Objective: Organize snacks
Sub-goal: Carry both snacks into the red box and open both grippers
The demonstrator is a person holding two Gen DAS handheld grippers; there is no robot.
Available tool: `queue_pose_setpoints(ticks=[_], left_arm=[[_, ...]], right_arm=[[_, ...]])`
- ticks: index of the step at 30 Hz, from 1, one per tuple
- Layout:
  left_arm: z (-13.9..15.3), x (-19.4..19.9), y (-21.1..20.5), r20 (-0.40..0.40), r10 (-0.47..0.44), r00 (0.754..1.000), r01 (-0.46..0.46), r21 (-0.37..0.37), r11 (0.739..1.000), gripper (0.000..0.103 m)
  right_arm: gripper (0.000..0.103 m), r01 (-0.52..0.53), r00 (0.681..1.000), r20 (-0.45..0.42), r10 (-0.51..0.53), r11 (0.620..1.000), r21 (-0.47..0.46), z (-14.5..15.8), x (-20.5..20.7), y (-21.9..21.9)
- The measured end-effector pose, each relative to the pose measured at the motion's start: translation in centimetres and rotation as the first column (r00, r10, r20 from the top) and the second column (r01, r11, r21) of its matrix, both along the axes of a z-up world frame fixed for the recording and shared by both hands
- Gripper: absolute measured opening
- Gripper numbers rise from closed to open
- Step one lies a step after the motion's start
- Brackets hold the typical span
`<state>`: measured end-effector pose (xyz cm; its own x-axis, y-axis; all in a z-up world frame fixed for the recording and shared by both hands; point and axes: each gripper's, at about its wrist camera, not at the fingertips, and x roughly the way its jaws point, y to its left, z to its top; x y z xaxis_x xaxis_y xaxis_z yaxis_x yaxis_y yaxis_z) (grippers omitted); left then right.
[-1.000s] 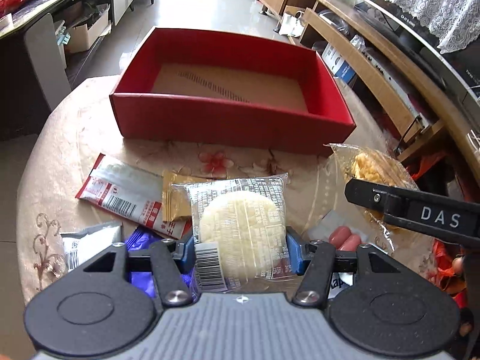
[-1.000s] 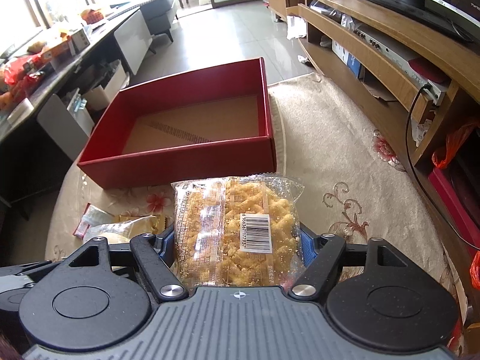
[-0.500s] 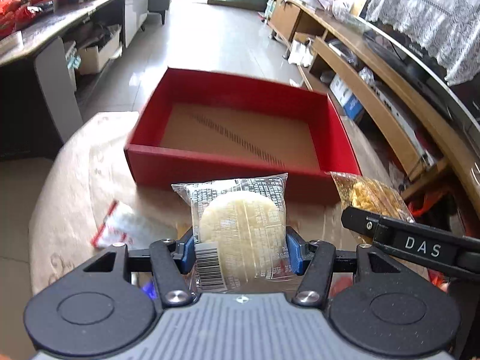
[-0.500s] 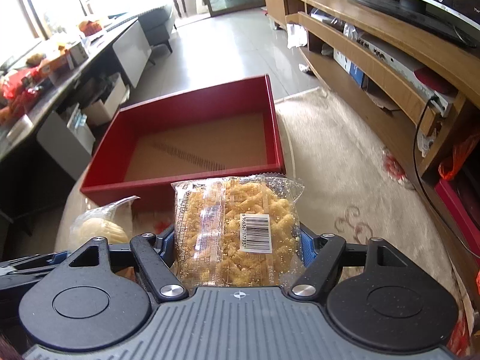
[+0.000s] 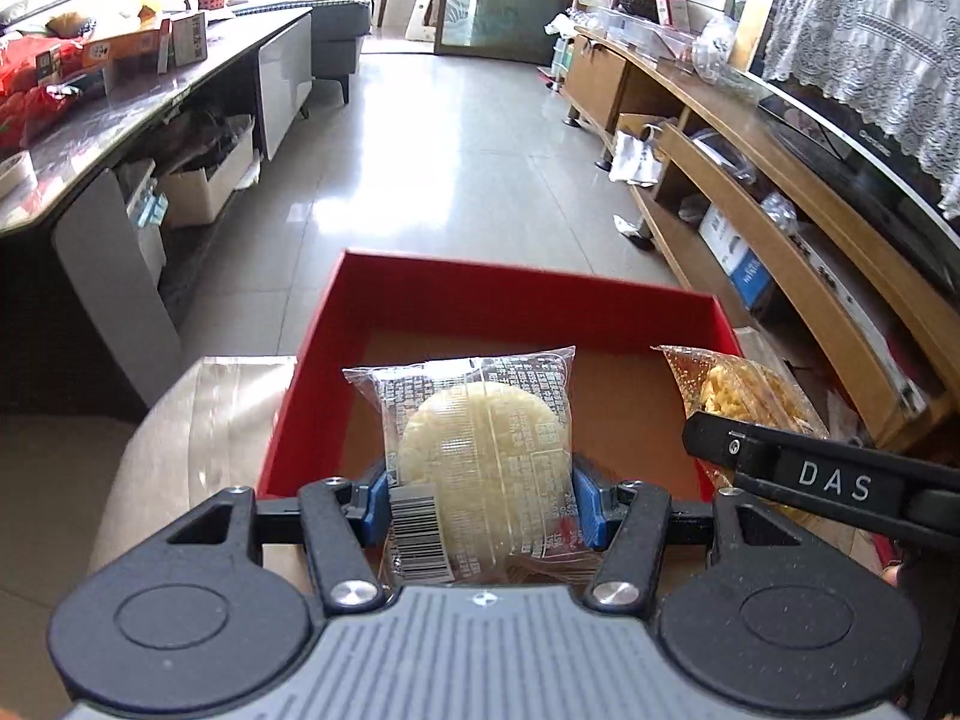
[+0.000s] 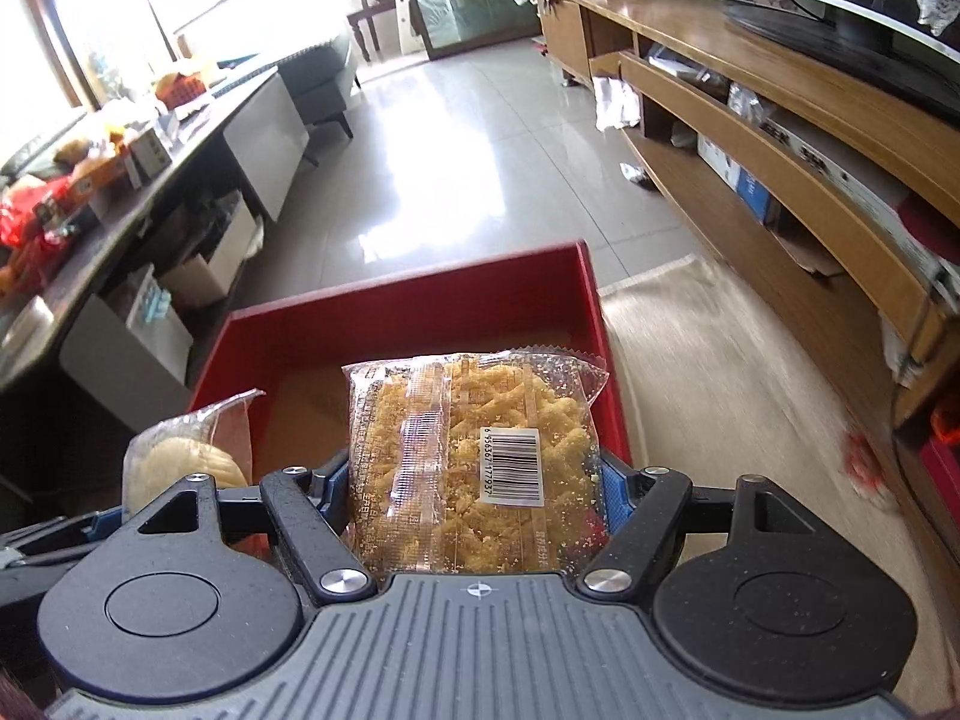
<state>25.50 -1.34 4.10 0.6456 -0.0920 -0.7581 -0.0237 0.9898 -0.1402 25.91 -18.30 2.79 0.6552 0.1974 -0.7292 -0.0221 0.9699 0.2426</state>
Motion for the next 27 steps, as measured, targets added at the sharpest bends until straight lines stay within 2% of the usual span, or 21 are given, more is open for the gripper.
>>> queue_pose_setpoints(ticks=[3,8,14,24,27], left_arm=[[-0.6,1.6,0.0,0.01,0.007,1.0,-0.008,0.022,1.0,0.053],[-2.8,4.1,0.0,-0.014,0.021,1.0,-0.02,0.038,0.999,0.053],[-5.2,5.5,0.0,-0.042,0.019,0.999,-0.016,0.058,0.998,0.053],[-7.3,5.5,0.4,-0.105,0.031,0.994,-0.022,0.084,0.996,0.055],[-7.2,4.9,-0.1,-0.107,0.007,0.994,0.005,0.113,0.994,0.057]], right_arm=[[0.079,0.003,1.0,-0.008,-0.003,0.999,0.041,-1.1,1.5,-0.1],[0.079,0.003,0.999,-0.049,-0.001,0.999,0.039,-3.7,3.2,0.2],[0.079,-0.021,0.999,-0.024,0.022,0.999,0.046,-3.7,4.5,0.5],[0.08,-0.093,0.995,0.017,0.096,0.987,-0.129,-4.5,4.8,2.6],[0.082,-0.114,0.993,0.013,0.118,0.978,-0.176,-4.6,4.8,3.2]])
